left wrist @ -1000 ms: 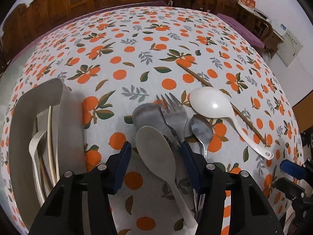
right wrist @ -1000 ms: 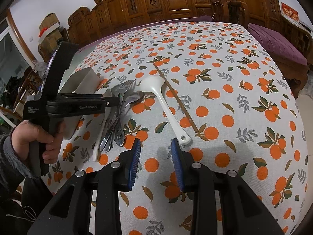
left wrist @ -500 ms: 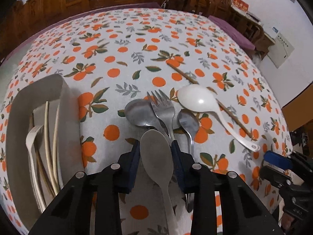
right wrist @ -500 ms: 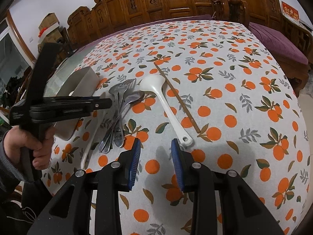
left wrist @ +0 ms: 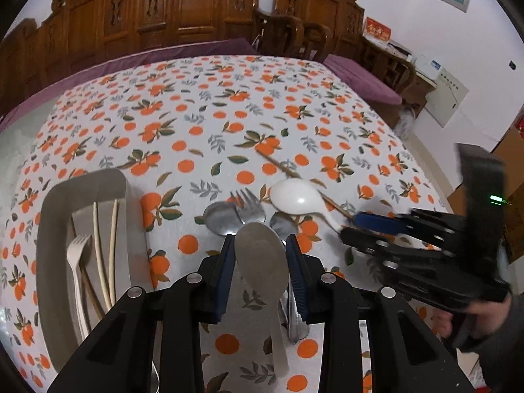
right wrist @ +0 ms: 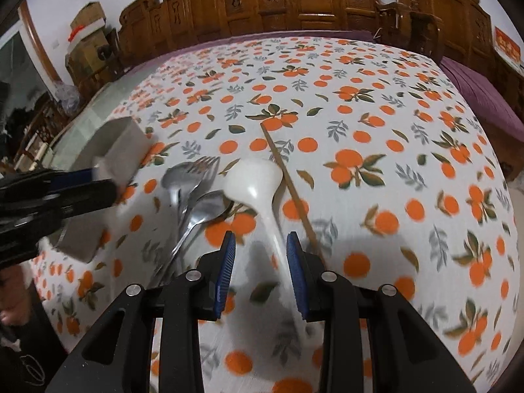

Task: Organize utensils
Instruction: 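Grasp a white plastic spoon from the pile with the left tool, then grasp the white plastic soup spoon with the right tool while the left lifts its spoon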

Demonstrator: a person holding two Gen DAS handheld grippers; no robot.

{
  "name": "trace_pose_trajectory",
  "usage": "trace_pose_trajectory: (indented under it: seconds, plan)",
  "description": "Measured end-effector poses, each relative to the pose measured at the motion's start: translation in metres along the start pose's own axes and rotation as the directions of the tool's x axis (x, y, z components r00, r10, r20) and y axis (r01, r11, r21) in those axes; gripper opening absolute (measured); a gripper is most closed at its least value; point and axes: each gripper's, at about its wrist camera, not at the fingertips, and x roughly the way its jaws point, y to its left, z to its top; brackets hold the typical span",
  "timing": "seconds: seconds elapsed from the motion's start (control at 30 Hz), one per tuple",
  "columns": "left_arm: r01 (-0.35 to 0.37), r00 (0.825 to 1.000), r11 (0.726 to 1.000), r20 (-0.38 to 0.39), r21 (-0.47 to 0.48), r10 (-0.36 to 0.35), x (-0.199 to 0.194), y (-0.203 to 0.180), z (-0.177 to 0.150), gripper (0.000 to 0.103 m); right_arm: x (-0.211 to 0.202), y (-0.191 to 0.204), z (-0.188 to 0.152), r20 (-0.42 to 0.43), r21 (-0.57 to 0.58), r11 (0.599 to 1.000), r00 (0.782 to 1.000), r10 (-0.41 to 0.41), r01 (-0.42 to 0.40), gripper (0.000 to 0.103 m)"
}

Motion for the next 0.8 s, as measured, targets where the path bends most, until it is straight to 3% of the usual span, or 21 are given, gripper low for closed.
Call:
trace_pose_trajectory:
  seconds: [0.3, 0.33, 0.37, 0.8]
  plan:
    - [0.019, 0.999, 1.000, 0.044, 0.008, -0.019, -0.019, -0.001, 0.003, 0.029, 0.028, 0.003, 0.012, -0.032, -0.043, 0.998, 0.999, -0.041, 0.039, 0.033]
    - [0.019, 0.999, 1.000, 0.049, 0.011, -0.019, -0.020, -0.002, 0.003, 0.029, 0.029, 0.004, 0.012, -0.033, -0.044, 0.998, 0.998, -0.045, 0.043, 0.018]
    - [0.019, 0.998, 1.000, 0.052, 0.013, -0.020, -0.021, -0.002, 0.002, 0.029, 0.029, 0.005, 0.011, -0.038, -0.052, 0.998, 0.998, -0.047, 0.045, 0.010]
    - [0.030, 0.992, 0.999, 0.125, 0.042, -0.035, -0.048, -0.010, -0.002, 0.028, -0.028, 0.020, 0.004, 0.069, -0.024, 1.000, 0.998, -0.003, 0.004, 0.010]
